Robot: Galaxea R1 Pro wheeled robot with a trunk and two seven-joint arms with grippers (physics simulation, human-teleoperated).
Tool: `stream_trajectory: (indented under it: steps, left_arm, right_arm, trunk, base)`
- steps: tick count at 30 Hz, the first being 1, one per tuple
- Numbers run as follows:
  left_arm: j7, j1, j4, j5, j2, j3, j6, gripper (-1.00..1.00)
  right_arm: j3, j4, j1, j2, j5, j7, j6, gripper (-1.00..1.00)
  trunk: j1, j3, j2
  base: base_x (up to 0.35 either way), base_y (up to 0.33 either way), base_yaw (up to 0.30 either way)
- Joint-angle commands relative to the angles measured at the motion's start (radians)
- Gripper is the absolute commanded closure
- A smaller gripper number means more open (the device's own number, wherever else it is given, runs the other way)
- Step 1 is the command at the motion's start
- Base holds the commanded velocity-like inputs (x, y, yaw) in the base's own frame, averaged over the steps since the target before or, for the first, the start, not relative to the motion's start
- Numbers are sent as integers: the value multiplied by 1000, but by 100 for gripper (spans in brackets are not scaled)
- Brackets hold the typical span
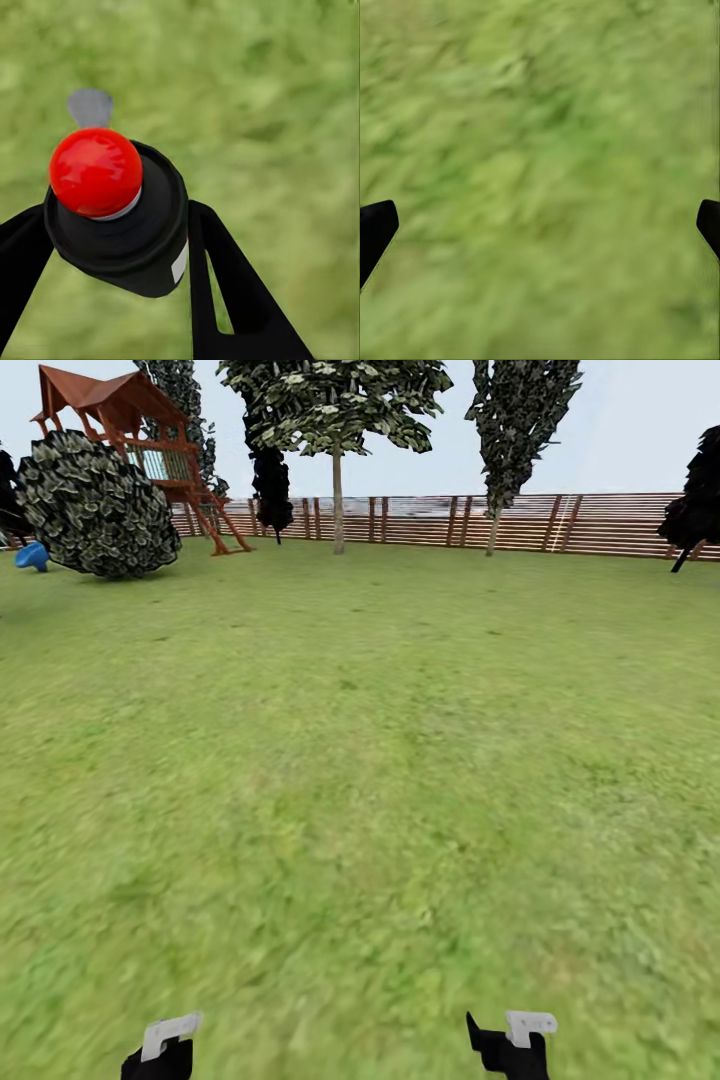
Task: In the garden, pick up the pesticide atomizer on the floor and spray pesticide onto both trees until each tree trunk is fully covered.
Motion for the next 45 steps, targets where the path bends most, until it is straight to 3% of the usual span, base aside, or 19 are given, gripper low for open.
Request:
stream_trajectory:
  steps: [1,35,45]
  left_arm:
    - [-1,-1,2,5,0,-2,-3,100]
    - [-1,-1,2,5,0,-2,-3,100]
    - [-1,-1,4,5,0,-2,-3,100]
  right_arm:
    - [-9,1,-1,0,7,6,-4,-100]
    - [-8,2,-1,0,8,6,-4,-100]
    - [-8,2,-1,0,8,6,-4,-100]
  trunk:
    - [0,-1,0]
    - [0,-1,0]
    - [0,9,0]
  base:
    - [339,0,0]
    - [339,0,24]
    - [339,0,0]
